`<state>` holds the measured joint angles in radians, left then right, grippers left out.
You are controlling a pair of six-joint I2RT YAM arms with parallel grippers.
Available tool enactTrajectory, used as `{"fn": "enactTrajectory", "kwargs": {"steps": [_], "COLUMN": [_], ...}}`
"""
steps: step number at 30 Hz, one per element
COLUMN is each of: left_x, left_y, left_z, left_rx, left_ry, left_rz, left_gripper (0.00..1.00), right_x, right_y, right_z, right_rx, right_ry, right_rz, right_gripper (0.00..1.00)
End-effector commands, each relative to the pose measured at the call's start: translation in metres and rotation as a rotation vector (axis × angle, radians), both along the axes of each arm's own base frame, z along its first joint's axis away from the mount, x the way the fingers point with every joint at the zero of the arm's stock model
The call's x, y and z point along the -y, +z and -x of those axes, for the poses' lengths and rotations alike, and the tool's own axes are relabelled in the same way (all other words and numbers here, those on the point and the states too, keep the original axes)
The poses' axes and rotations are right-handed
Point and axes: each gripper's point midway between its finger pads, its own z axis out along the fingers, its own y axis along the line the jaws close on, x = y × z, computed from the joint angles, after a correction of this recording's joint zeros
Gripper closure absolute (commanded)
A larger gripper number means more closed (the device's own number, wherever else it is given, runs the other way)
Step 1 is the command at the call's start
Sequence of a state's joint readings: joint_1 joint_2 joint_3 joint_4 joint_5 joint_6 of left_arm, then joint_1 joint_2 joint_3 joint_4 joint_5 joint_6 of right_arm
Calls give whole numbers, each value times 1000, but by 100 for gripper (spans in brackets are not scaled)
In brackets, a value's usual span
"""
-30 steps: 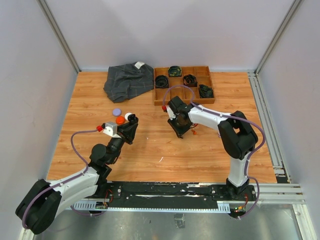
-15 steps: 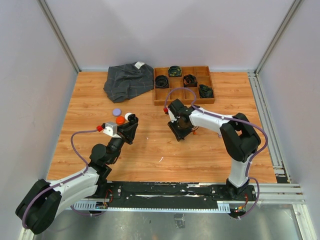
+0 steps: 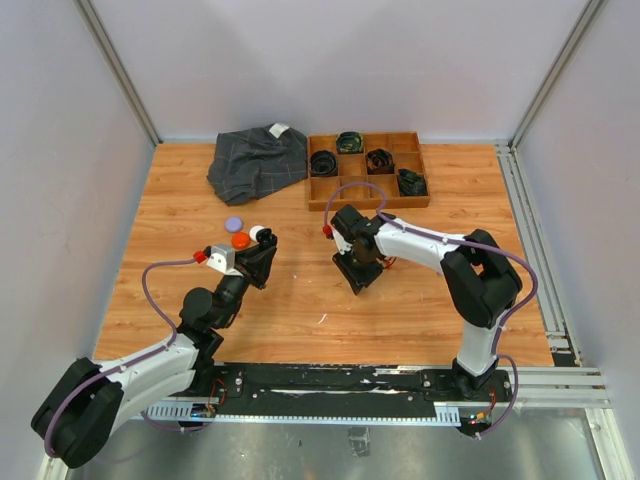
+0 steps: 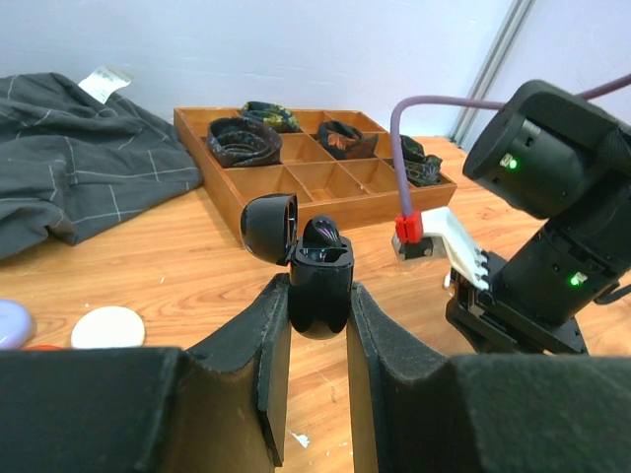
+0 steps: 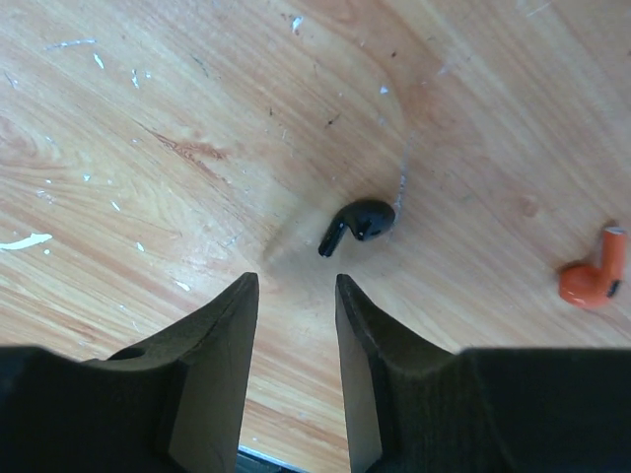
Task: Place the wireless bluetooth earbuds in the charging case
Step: Move the earbud to the center of the board, then pick up the earbud from the center of the board.
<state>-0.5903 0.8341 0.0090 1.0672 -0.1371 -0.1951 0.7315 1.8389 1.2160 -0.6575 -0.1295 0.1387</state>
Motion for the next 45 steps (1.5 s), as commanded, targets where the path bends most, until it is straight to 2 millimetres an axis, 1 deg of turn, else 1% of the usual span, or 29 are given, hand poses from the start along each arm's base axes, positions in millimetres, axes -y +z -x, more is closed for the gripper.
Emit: {"fn": "enactTrajectory", "kwargs": {"steps": [1, 4, 10, 16, 23, 28, 30, 36, 41, 45], "left_x": [-3, -3, -3, -2, 0, 1, 1, 2, 3, 7], "left_y": [6, 7, 8, 8, 8, 8, 8, 8, 8, 9], "left_z": [1, 1, 2, 3, 3, 3, 3, 3, 4, 6], "left_rx": [27, 30, 33, 37, 38, 37, 37, 36, 36, 41], "left_ry": [6, 7, 4, -6, -15, -17, -19, -24, -28, -55], "left_rz": [19, 20, 19, 17, 14, 13, 12, 12, 12, 11], "left_gripper": [100, 100, 100, 100, 100, 100, 100, 100, 100, 100], "right_x": [3, 1, -6, -4, 2, -1, 0, 3, 5, 2], "right_y": [32, 36, 26, 17, 6, 1, -8, -17, -19, -15], "right_z": [-14, -23, -32, -38, -37, -38, -36, -33, -33, -34], "right_rx": [87, 107, 93, 87, 61, 54, 30, 6, 9, 25], "right_ry": [9, 10, -1, -15, -25, -32, -32, -45, -57, -56], "right_rz": [42, 62, 83, 123, 149, 127, 136, 135, 130, 108], "right_gripper": [61, 61, 63, 64, 65, 66, 66, 68, 71, 76]}}
